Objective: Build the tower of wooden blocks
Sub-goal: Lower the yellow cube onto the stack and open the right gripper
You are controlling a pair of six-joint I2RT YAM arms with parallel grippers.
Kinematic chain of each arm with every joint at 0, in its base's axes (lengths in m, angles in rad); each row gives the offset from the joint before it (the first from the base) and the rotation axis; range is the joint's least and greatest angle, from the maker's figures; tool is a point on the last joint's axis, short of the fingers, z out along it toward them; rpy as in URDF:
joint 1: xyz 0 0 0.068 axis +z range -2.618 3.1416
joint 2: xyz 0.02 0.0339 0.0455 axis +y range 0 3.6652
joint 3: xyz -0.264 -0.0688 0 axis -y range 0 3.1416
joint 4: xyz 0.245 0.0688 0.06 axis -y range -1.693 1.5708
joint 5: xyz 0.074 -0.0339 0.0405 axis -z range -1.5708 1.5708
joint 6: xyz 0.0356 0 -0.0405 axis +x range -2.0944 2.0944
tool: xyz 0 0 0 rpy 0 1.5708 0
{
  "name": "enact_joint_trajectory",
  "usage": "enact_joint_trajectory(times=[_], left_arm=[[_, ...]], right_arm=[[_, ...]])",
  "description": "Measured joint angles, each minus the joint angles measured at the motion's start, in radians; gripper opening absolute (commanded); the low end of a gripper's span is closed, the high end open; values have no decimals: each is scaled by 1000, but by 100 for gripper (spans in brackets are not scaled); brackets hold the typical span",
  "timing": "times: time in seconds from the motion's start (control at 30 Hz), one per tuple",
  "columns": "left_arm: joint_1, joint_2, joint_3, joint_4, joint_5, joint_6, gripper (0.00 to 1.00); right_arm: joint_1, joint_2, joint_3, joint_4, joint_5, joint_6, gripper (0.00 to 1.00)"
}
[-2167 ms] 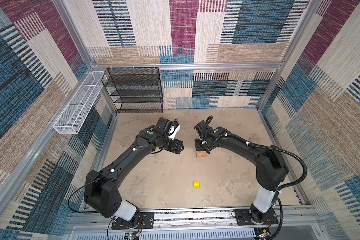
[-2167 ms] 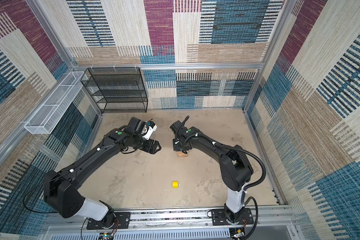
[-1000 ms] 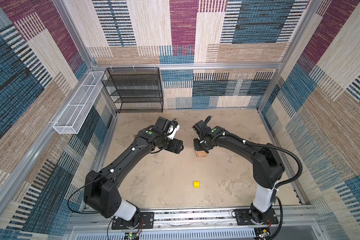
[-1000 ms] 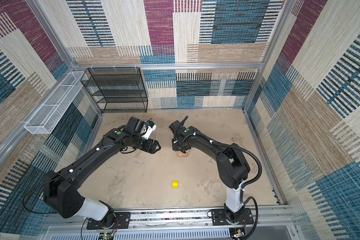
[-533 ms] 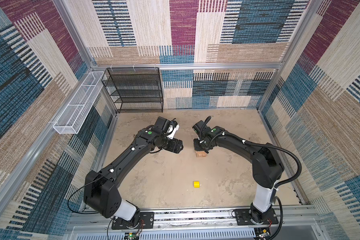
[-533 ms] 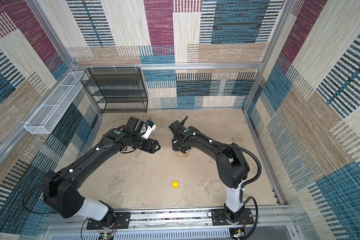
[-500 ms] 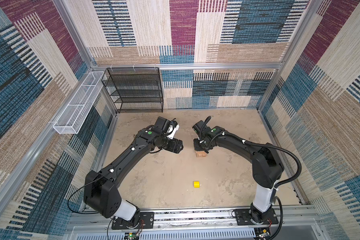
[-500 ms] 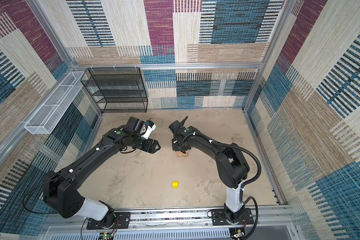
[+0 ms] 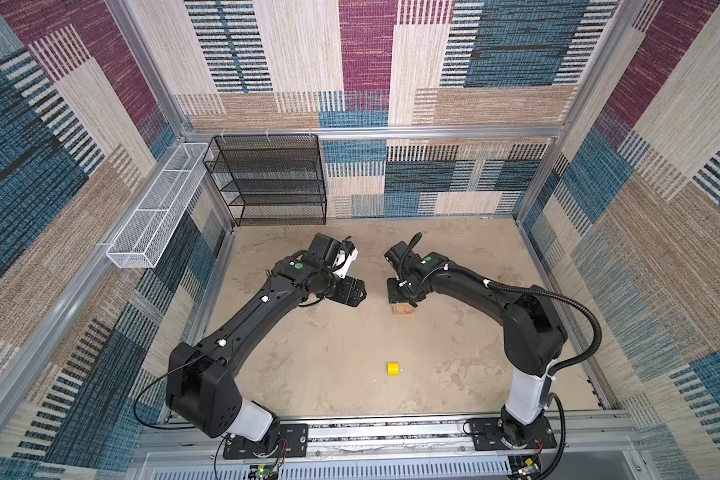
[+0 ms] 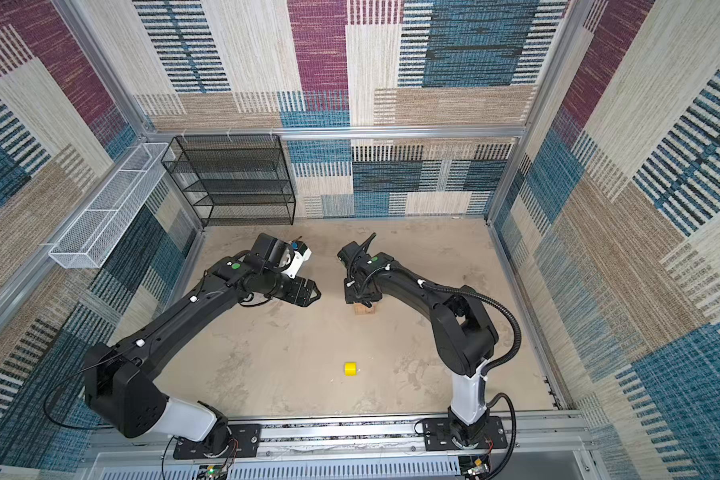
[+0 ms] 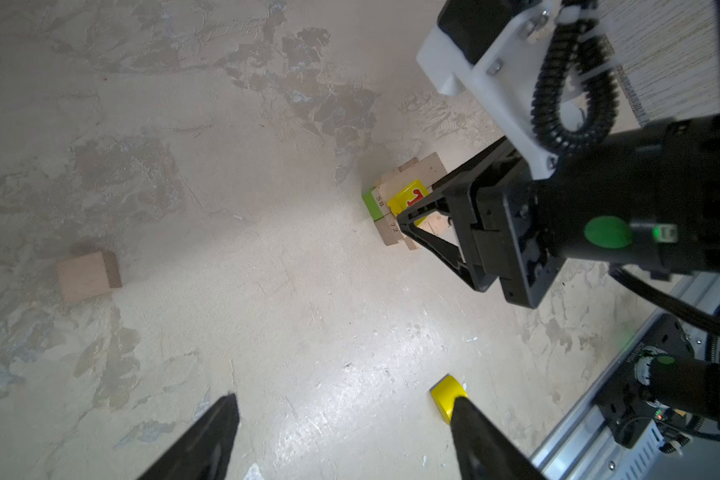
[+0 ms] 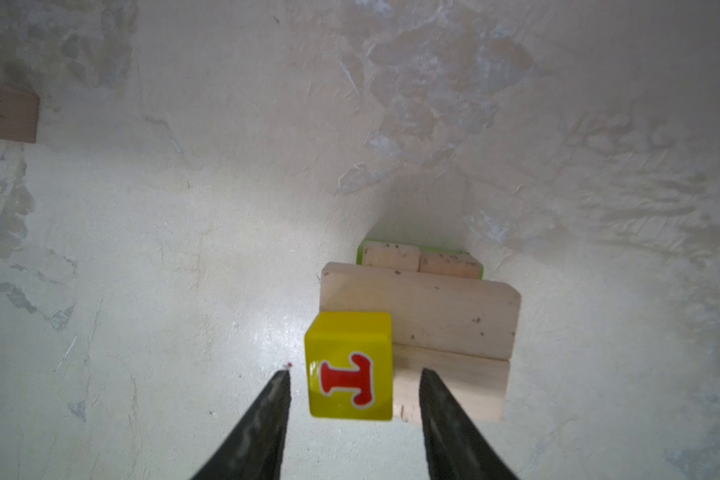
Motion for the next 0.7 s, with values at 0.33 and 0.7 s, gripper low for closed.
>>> enact_joint_trajectory(times=[0.33, 0.7], left_arm=[[2, -3, -1, 0, 0, -2, 85], [4, -7, -2, 0, 0, -3, 85]], right_arm=[[0, 0, 0, 0, -15, 0, 43], [0, 0, 0, 1, -16, 4, 39]])
